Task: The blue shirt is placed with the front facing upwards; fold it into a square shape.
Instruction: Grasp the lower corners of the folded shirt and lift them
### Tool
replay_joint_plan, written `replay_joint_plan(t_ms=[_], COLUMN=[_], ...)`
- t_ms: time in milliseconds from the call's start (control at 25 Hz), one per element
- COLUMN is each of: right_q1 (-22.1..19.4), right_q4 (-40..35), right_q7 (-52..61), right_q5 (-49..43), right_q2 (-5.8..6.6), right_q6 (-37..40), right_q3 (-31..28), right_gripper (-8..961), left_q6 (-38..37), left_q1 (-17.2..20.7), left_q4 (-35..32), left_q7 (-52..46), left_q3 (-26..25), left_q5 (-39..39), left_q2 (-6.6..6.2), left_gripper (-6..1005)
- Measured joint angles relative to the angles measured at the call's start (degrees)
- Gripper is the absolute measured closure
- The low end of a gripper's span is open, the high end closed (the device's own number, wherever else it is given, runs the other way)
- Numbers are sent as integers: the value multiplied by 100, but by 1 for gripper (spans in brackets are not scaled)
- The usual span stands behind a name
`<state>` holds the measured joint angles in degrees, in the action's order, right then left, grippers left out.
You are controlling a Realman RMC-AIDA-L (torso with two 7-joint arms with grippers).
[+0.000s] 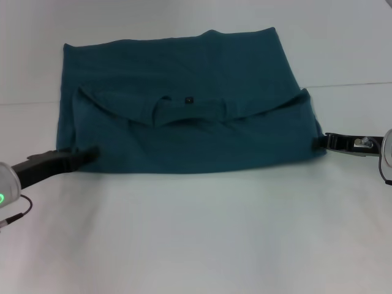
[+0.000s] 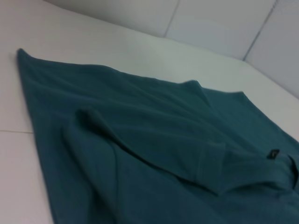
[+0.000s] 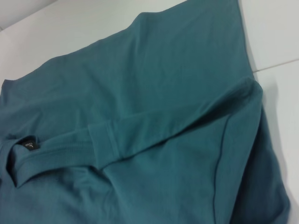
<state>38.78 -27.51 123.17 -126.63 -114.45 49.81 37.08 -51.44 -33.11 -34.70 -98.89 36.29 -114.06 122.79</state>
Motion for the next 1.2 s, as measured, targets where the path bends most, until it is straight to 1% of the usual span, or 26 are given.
replay_joint_plan(t_ms=[120, 360, 400, 520, 880, 1200], right_q1=[-31, -60, -63, -64, -88, -90], right_q4=[-5, -32, -40, -51, -69, -71], right_q7=[-2, -4, -4, -4, -4, -4], right_q5=[2, 2, 2, 6, 7, 7], right_q2=[8, 11, 11, 16, 33, 40], right_q6=[42, 136, 160, 199, 250, 250], right_q3=[0, 0, 0, -4, -83, -88], right_gripper=[914, 914, 914, 914, 914, 914], left_q6=[63, 228, 432, 660, 1136, 1295], left_q1=[-27, -74, -96, -119, -135, -145], left_q4=[-28, -34, -16, 0, 19, 64], left_q7=[1, 2, 2, 1, 9, 11], left_q3=[129, 168, 290, 450, 937, 976], left_q5=[-2, -7, -11, -22, -40, -158], left_q2=[28, 32, 34, 35, 90, 96], left_gripper=[233, 235, 235, 236, 238, 241])
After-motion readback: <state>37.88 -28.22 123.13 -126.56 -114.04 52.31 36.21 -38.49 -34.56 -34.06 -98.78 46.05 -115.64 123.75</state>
